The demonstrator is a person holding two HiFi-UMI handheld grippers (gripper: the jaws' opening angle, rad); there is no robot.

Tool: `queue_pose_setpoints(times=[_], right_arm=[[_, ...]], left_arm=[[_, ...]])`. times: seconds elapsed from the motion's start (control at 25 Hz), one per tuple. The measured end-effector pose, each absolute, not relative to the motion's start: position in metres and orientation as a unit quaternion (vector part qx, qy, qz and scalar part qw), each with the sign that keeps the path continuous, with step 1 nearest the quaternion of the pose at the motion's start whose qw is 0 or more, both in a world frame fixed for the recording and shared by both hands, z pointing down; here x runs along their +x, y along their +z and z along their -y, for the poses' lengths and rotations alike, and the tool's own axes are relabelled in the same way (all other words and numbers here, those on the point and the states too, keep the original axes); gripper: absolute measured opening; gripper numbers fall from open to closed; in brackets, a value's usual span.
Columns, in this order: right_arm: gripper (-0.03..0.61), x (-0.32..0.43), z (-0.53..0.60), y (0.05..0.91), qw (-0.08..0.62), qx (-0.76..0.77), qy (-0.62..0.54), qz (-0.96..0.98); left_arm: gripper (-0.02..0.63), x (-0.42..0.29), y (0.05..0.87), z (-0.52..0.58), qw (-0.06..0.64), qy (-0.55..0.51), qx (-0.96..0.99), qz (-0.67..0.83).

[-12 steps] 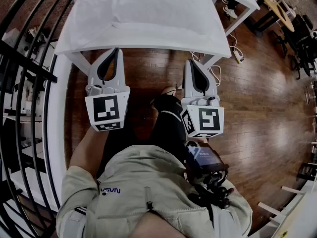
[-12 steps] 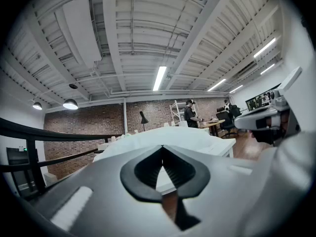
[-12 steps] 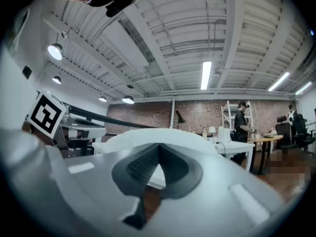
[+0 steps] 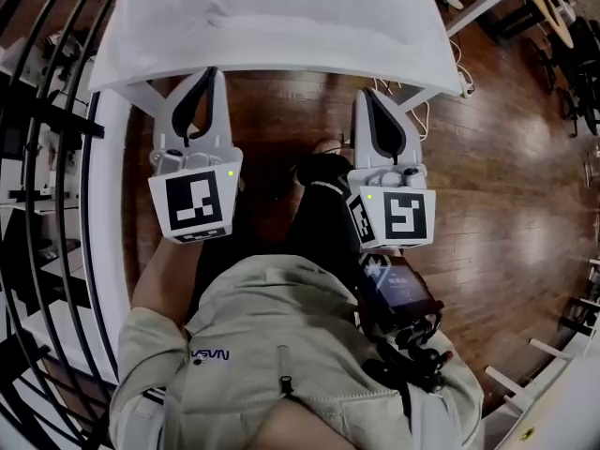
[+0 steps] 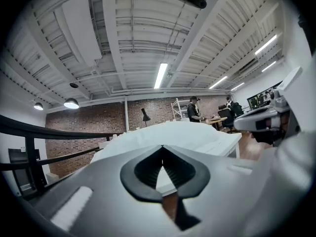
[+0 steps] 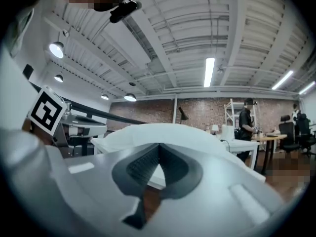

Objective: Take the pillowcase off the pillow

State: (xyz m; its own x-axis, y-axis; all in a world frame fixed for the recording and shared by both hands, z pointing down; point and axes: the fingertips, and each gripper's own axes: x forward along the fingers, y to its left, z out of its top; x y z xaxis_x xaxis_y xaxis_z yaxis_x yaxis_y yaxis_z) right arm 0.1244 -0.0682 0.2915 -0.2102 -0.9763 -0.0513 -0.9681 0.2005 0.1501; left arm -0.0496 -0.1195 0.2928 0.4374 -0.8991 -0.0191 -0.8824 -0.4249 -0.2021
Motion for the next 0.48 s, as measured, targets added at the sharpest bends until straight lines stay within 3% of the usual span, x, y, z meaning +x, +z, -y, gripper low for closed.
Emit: queue_pose_setpoints(times=[0.48], right_arm=[[0.002, 0.119, 0.105, 0.255, 0.012, 0.618, -0.115, 0.777]], left_arm=[[0.006, -0.055, 0.260, 0.153, 0.122, -0.021, -0.839, -0.529]])
